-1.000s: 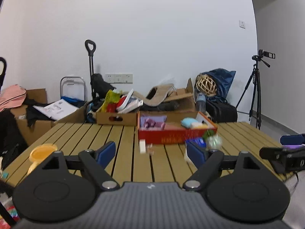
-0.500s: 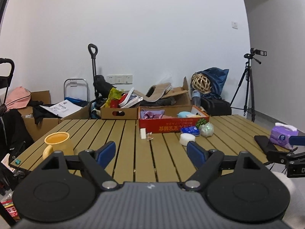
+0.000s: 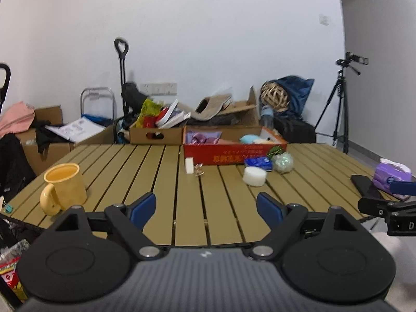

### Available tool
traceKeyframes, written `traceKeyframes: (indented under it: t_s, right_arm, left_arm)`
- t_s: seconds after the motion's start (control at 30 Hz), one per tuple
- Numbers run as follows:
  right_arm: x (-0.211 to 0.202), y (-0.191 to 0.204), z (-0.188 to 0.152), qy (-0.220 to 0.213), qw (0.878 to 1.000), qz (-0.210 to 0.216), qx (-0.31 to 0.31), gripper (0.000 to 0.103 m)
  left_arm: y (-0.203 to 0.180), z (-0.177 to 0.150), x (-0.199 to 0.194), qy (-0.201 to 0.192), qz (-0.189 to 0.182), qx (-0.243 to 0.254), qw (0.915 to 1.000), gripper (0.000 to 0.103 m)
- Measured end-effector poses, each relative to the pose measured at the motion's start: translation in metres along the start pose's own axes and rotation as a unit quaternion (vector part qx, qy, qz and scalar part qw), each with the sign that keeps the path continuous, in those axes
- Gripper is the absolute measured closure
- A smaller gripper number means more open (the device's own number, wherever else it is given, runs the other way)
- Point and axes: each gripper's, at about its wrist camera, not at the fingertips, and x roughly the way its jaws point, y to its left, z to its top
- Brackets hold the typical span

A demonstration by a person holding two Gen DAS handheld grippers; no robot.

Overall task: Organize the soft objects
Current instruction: 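Grasp the small white block with the left gripper while the right grasps the wrapped candy packet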

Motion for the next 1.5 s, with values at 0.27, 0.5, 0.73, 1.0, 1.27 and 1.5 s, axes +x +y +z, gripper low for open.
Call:
traceKeyframes:
  t_s: [0.27, 0.5, 0.73, 1.0, 1.27, 1.5]
  right_arm:
    - [0.077, 0.018, 0.030, 0.020, 0.999, 0.032, -0.019, 0.012]
    - [0.186, 0.057, 0.064, 0.050, 0.995, 0.066, -0.047, 0.019]
    - [0.317, 0.099, 0.086, 0.112, 0.988, 0.099, -0.040, 0.034]
    - [0.421, 0.129, 0.086, 0.150, 0.981, 0.117, -0.030, 0.058]
    - [0.431, 0.105, 0.087, 0.151, 0.981, 0.119, -0.039, 0.086]
    - [0.393, 0.060, 0.097, 0.105, 0.989, 0.101, -0.011, 0.086]
  left_arm:
    - [0.020, 0.019, 0.066, 0.016, 0.030, 0.009, 0.9994, 0.015]
    - [0.059, 0.041, 0.138, 0.033, 0.041, -0.003, 0.9986, 0.015]
    - [0.088, 0.046, 0.217, 0.061, 0.046, -0.002, 0.9971, 0.014]
    - [0.117, 0.044, 0.280, 0.086, 0.053, -0.025, 0.9946, 0.014]
    - [0.096, 0.060, 0.350, 0.103, -0.016, -0.055, 0.9930, 0.016]
    - [0.054, 0.057, 0.406, 0.134, -0.009, -0.036, 0.9903, 0.081]
